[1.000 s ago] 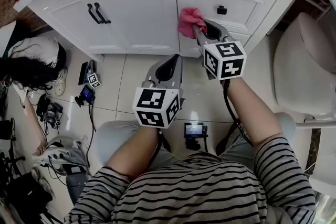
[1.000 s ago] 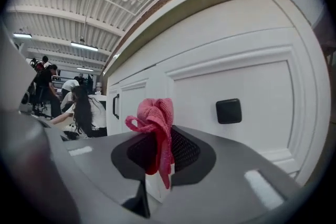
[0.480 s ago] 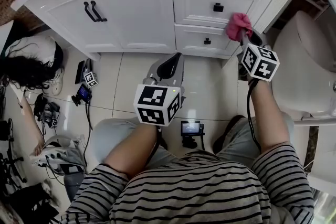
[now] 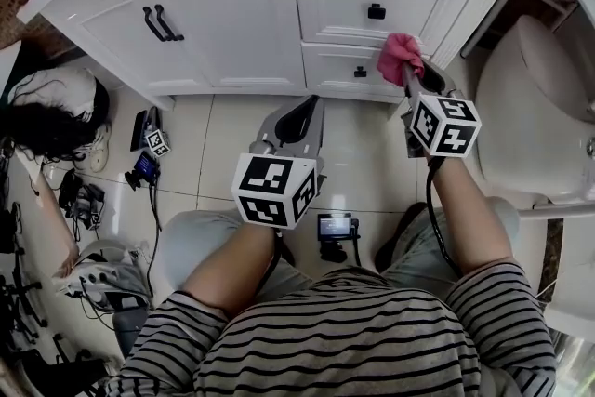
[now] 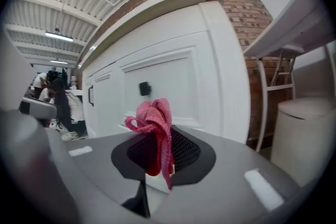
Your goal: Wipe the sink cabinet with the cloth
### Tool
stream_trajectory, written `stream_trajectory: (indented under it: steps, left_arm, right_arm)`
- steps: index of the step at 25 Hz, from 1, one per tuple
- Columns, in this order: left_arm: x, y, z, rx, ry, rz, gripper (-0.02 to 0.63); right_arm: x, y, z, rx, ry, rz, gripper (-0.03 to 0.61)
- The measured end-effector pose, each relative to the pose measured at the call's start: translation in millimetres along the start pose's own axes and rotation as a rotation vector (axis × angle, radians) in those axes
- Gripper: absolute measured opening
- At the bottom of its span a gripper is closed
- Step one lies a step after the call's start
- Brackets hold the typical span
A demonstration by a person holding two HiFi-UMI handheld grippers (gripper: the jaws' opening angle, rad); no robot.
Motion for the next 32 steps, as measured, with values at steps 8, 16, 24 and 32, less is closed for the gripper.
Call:
stream_trajectory:
  steps: [8, 16, 24, 32]
  left_arm:
    - [0, -7, 24, 0.042, -0.036, -0.013, 0.002]
    - [-1, -2, 25, 0.031, -0.043, -0.014, 0.002]
    - [-7, 6, 11, 0.008, -0.026, 0.015, 0.002]
    - [-11, 3, 6, 0.006, -0.015, 0.027, 0.002]
  right_arm:
    - [-10, 86, 137, 0.282, -0.107, -0.019, 0.061]
    - [-24, 94, 76, 0.141, -0.145, 0.017, 0.063]
    - [-49, 38, -46, -0.112, -0.087, 0.059, 0.063]
    - [-43, 19, -50, -0.122, -0.041, 0.043, 0.063]
Point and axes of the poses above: the fingertips, and each gripper's own axes: y forward along the fingers, z to its left, x out of its top, the point moved 4 cm from there along -y, backward along the fingers, and after that the axes turned 1 degree about -y, right-handed, at the moved point
